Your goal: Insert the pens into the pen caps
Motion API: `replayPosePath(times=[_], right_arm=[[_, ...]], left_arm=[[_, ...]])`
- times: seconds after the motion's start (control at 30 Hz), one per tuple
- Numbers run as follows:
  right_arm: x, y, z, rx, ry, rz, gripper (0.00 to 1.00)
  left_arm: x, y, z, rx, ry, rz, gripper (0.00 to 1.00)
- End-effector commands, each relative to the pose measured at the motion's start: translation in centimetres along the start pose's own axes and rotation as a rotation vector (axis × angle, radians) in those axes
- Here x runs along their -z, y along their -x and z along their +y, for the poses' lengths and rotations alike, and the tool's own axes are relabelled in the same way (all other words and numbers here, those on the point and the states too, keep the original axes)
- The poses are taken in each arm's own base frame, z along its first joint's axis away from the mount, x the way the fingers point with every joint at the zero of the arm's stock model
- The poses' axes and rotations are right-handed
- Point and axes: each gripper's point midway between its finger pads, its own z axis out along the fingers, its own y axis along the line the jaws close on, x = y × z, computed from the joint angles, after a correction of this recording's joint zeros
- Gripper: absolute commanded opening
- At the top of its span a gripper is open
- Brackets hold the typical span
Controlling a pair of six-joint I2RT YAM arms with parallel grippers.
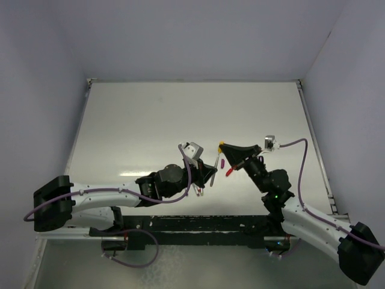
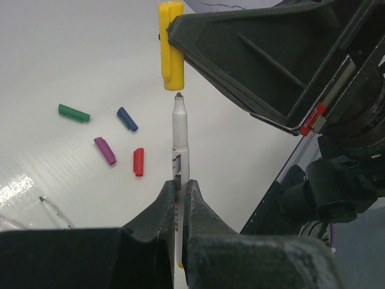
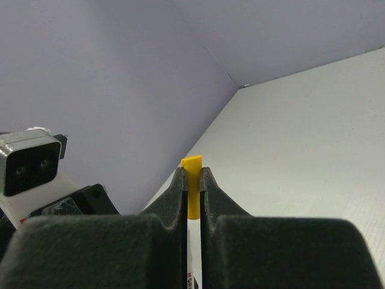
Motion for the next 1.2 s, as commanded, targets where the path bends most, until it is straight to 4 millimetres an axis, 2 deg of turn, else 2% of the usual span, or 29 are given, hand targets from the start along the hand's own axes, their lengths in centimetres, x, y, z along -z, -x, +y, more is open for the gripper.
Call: replayPosePath(times=[0.0,0.43,0.8,1.17], right_arm=[[0.0,1.1,1.7,-0.020,0.069,-0.040,0.00],[0.1,0.8,1.7,-0.039,0.072,-0.029,0.00],[0.2,-0.4,1.4,-0.064,0.073,0.014,0.00],[0.5,-2.2,1.1,-0.091,0.077,0.084,0.00]], left_arm=[[-0.2,3.4,-1.8,0.021,-0.040,-0.097,0.00],[-0.2,3.2,-1.5,0.030,-0.030,-0.097,0.00],[-0.1,3.5,-1.3,0.032,-0.020,-0.109,0.00],[0.3,5.1,-1.0,0.018,0.003,-0.169,0.00]])
